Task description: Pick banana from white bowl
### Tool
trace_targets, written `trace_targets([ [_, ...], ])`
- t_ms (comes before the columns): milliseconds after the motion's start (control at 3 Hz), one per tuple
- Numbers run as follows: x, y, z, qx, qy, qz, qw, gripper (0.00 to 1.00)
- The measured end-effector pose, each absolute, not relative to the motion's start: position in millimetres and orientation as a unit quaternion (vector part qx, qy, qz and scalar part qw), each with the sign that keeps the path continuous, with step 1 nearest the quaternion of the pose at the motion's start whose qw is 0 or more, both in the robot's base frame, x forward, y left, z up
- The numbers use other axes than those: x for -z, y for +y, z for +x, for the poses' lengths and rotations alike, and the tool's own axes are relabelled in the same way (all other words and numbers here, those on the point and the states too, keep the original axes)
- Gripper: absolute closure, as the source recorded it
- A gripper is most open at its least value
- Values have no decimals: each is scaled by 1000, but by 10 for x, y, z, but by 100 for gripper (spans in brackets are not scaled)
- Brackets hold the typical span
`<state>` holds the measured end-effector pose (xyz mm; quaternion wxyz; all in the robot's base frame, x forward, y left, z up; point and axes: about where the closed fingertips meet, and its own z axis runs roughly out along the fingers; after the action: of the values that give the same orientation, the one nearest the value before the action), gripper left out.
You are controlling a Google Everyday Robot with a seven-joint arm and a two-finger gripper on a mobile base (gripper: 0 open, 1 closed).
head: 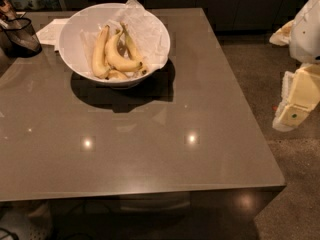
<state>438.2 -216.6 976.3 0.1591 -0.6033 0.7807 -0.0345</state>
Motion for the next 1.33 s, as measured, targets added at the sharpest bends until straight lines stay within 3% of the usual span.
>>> trace_targets([
  [667, -9812, -2066, 4535, 11, 796, -585, 154, 0],
  [1333, -9882, -1619, 5039, -29, 793, -592, 139, 0],
])
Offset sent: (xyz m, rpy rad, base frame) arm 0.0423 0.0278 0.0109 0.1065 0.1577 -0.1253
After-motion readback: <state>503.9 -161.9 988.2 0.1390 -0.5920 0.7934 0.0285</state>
